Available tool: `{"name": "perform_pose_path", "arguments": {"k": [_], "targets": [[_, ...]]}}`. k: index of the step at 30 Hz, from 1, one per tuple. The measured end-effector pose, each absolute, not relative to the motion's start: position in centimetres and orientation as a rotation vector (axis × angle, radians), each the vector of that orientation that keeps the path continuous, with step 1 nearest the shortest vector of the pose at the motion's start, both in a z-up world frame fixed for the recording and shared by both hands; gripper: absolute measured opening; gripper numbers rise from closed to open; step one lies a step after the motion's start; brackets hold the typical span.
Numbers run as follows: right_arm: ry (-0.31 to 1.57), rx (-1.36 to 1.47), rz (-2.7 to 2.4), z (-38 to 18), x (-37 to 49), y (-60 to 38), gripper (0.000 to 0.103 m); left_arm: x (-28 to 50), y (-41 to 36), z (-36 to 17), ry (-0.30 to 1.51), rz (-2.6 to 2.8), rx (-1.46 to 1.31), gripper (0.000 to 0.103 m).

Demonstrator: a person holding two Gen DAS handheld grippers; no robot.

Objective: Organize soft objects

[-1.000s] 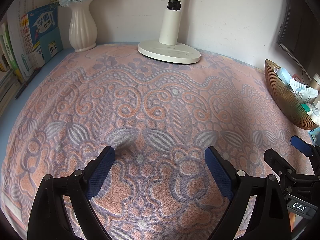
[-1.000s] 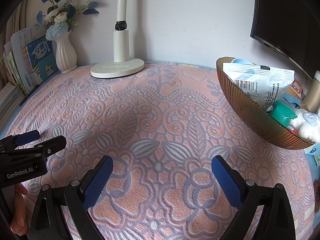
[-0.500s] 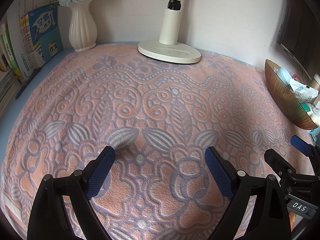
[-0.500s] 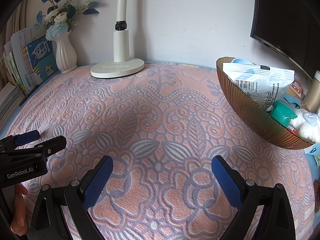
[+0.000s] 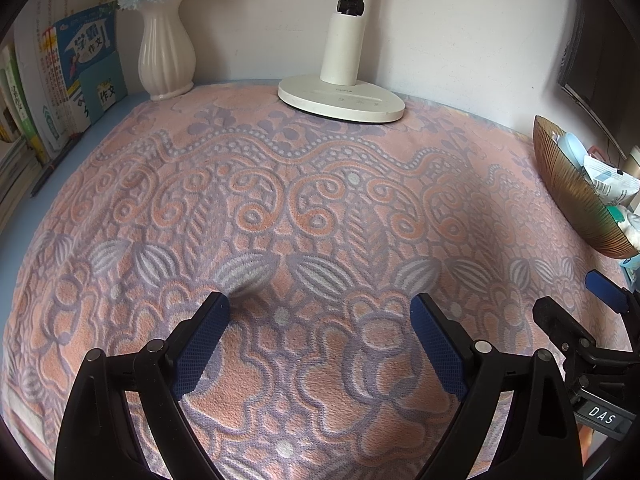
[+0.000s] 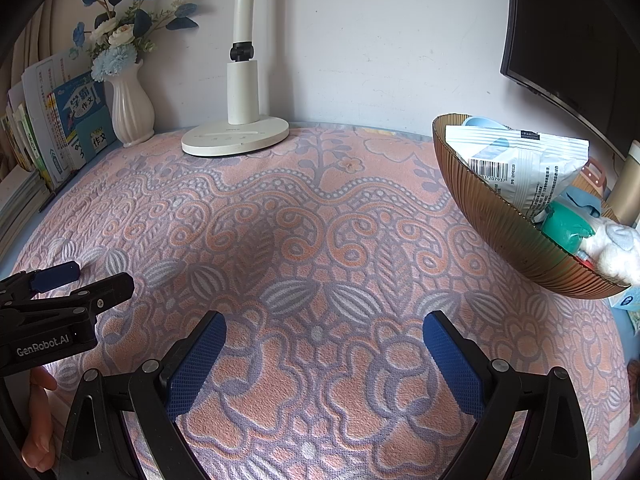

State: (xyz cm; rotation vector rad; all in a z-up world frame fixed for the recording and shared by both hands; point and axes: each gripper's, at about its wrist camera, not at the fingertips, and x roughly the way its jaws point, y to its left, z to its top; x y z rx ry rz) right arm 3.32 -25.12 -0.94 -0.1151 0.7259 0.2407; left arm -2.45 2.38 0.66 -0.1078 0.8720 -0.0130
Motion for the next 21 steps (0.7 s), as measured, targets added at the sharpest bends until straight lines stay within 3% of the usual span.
{"name": "perform_pose_path", "arguments": {"k": [1, 11, 21], "targets": [[0.726, -0.115, 0.241, -0.9, 3.3, -25.1, 0.099, -2.4, 2.4, 0.5, 0.880, -0.006, -0.102, 0.103], [0.898, -0.127, 0.258, -3.0, 5.5, -24.5, 0.103, -1.9, 2.0, -0.1, 0.934, 0.049, -0.028, 0.103], [0.897, -0.102, 0.266, -2.9, 5.3, -24.9, 0.103, -1.8, 1.9, -0.1, 0.928, 0.043, -0.024, 0.103]]}}
